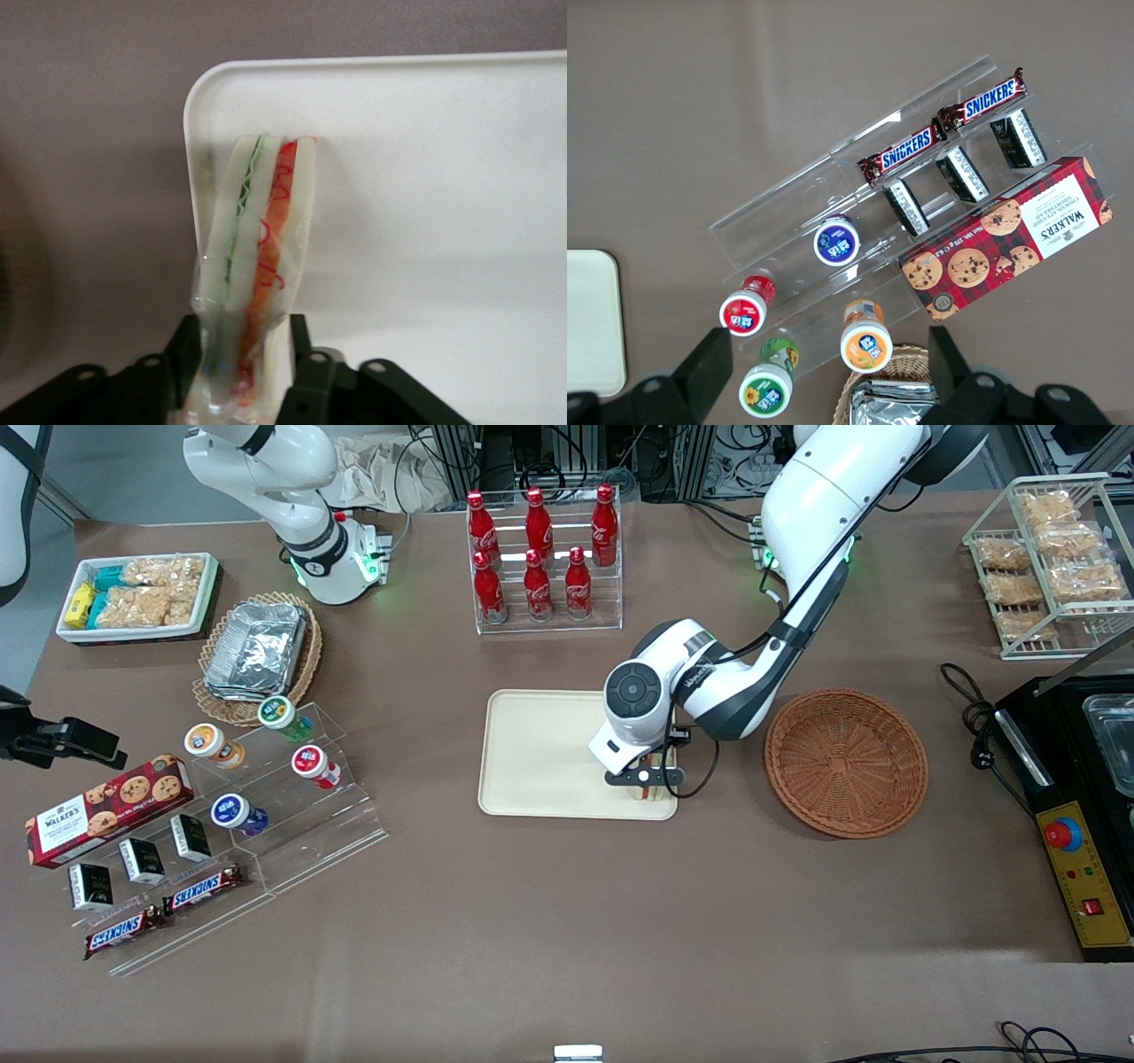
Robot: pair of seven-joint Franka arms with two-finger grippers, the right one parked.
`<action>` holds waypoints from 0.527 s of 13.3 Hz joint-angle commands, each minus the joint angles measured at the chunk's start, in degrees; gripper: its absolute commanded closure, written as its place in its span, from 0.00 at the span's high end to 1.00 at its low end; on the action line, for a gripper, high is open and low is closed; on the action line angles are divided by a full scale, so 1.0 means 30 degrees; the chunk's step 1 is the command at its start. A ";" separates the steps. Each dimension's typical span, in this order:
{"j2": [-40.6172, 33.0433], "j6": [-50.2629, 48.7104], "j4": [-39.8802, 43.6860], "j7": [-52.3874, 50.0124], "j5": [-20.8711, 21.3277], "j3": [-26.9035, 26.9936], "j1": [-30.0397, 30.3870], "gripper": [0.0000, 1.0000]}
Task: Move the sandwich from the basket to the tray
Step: 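Lower the sandwich onto the tray and open the left gripper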
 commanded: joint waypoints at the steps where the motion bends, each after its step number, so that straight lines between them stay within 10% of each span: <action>1: -0.0072 0.0212 0.0064 -0.0383 0.0395 0.0069 0.0042 1.00; 7: -0.3348 -0.2598 0.0563 0.0900 0.0394 0.0157 0.2877 1.00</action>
